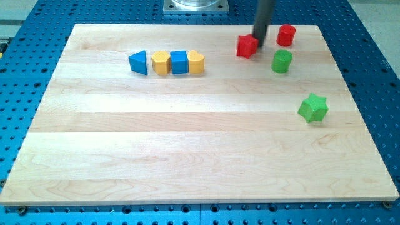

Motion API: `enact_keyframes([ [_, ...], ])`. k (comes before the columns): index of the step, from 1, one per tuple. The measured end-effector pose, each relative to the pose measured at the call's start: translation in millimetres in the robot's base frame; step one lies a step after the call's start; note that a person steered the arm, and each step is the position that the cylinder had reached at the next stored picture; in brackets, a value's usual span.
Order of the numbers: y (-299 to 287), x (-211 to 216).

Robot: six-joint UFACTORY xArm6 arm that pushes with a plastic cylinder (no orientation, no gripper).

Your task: Push the red circle into the red star

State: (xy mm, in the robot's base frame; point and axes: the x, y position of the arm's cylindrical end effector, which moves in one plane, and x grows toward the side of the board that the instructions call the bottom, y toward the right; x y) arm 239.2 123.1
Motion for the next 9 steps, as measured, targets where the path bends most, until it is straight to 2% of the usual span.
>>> enact_keyframes([
  [1, 40, -33],
  [2, 131, -38],
  [3, 183, -18],
  [4, 115, -11],
  [5, 82, -7],
  [6, 38, -38],
  [7, -13, -16],
  [8, -3, 27],
  [9, -1, -2],
])
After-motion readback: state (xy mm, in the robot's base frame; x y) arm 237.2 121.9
